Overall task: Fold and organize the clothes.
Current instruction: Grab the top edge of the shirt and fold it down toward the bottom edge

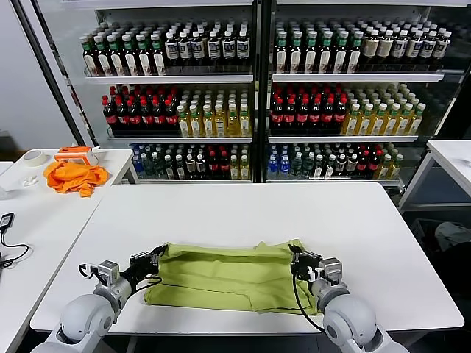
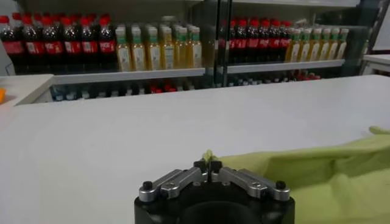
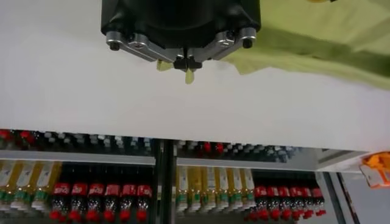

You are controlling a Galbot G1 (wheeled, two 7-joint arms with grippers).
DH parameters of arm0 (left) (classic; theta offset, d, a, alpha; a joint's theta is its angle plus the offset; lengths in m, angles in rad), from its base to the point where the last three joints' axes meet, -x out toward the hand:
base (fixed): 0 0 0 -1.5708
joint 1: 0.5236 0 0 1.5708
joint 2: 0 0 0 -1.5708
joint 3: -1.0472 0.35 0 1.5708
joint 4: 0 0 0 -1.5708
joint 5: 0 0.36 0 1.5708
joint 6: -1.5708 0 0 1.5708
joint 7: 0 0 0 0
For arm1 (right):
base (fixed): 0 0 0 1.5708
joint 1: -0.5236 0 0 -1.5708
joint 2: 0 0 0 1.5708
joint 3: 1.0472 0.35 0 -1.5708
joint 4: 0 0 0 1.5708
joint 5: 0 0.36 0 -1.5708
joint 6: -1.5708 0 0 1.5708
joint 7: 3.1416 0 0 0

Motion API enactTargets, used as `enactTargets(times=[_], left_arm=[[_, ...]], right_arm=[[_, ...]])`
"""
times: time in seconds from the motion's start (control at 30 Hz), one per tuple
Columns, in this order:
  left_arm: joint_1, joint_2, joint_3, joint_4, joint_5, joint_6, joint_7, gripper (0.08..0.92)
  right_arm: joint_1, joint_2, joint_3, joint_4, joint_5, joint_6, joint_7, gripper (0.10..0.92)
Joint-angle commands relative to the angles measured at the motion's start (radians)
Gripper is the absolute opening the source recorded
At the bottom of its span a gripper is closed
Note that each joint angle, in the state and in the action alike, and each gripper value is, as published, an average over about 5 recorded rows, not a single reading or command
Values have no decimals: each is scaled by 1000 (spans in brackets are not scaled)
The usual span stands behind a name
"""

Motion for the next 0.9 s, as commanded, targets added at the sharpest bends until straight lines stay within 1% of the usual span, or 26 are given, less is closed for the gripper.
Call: enactTargets(times=[0.03,0.4,0.7,0.9], left_arm=[[22,4,-5,-17,-3,3,-1,81],[59,5,-25,-43,4,13,-3,81],[85,14,-37,-54,7,12,-1,81],[90,12,-33,-47,16,11,2,81]], right_arm=[[-31,-9,3,29,-7,-2,1,104],[-61,-9,11,22,-12,0,-1,104],[-103,-20,16,86,-10,-5,-1,104],[-136,-23,7,102,-26,-8,0,104]])
